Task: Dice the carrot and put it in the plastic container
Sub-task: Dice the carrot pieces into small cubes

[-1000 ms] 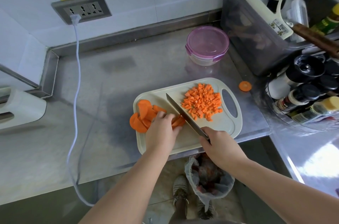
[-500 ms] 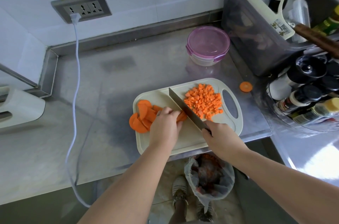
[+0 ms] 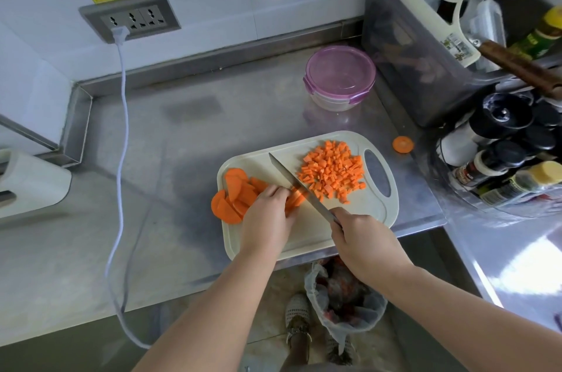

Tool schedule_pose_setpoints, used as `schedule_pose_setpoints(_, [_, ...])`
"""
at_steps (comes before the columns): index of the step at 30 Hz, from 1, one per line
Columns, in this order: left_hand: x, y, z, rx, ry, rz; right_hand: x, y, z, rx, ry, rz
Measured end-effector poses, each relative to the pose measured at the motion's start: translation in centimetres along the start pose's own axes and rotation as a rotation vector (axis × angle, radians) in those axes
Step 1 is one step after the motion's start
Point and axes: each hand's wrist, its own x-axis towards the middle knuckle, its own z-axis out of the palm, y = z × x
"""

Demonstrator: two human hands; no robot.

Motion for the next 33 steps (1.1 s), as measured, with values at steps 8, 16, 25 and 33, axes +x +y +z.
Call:
schedule_pose_setpoints(8, [0.4,-0.2,0.3,0.023,0.022,0.039,0.3,-0.1,0.6,-0.117,-0.051,0.019])
schedule_pose_setpoints(16, [0.5,-0.7,1.1,0.031,0.074,0.089,1.4,-0.7,0.7,-0.212,-0.176,0.057])
schedule_pose_setpoints(25, [0.5,-0.9,1.3,-0.012,0.109,0.107,2.1,-0.2,0.4,0.013,-0.139,0.143])
schedule_pose_setpoints(33, [1.0,0.0,1.7,-0.040,0.140,0.081,1.7,0.9,-0.4,0.045,-0.093,0.132])
